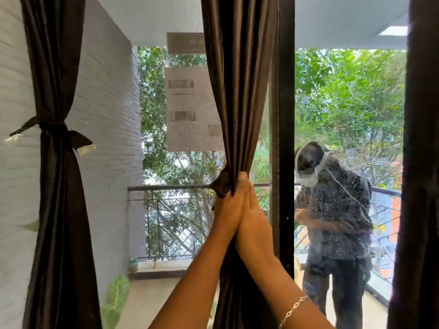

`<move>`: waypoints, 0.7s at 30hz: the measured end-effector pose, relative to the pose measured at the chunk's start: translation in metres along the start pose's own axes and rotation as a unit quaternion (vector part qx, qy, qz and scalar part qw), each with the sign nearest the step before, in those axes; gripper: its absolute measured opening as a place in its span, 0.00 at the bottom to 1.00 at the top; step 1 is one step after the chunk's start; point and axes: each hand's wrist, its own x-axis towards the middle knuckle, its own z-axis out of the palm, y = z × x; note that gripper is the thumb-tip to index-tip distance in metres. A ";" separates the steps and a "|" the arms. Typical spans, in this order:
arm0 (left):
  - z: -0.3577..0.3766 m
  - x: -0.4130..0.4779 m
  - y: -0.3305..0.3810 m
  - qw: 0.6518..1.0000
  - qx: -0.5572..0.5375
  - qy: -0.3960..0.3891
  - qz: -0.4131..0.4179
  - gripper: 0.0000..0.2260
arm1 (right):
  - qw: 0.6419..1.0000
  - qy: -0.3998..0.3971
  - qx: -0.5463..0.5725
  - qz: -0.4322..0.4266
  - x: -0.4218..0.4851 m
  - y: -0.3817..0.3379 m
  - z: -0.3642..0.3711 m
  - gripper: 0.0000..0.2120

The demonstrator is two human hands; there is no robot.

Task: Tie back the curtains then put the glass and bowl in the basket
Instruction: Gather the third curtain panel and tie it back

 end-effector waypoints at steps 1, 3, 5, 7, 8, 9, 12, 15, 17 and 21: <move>0.001 -0.001 0.002 1.000 0.022 -0.020 0.001 0.18 | 1.000 -0.005 0.010 0.003 0.001 0.002 0.001 0.21; 0.001 0.001 0.005 0.998 0.036 -0.044 -0.009 0.17 | 0.999 -0.027 0.042 -0.016 0.001 0.006 -0.003 0.23; -0.001 0.007 0.005 0.998 0.062 -0.015 -0.013 0.17 | 0.990 -0.070 0.047 -0.111 0.004 0.015 -0.008 0.31; -0.006 0.012 0.004 0.998 0.049 0.006 -0.036 0.15 | 0.974 -0.106 0.145 -0.138 0.009 0.029 -0.017 0.31; -0.008 0.014 0.004 0.998 0.032 0.008 -0.051 0.15 | 0.961 -0.089 0.240 -0.106 0.013 0.033 -0.023 0.26; -0.010 0.016 0.003 0.997 0.023 0.011 -0.066 0.15 | 0.942 -0.046 0.324 -0.070 0.019 0.039 -0.029 0.21; -0.015 0.021 0.000 0.997 -0.019 0.004 -0.081 0.13 | 0.916 0.023 0.400 0.032 0.049 0.053 -0.039 0.29; -0.019 0.023 0.001 0.993 -0.076 -0.038 -0.083 0.09 | 0.916 -0.129 0.379 0.027 0.076 0.050 -0.045 0.40; -0.021 0.026 0.000 0.991 -0.080 -0.058 -0.089 0.10 | 0.904 -0.211 0.371 0.006 0.085 0.047 -0.048 0.34; -0.029 0.028 0.000 0.992 -0.069 -0.060 -0.088 0.08 | 0.942 -0.214 0.258 -0.036 0.097 0.041 -0.060 0.13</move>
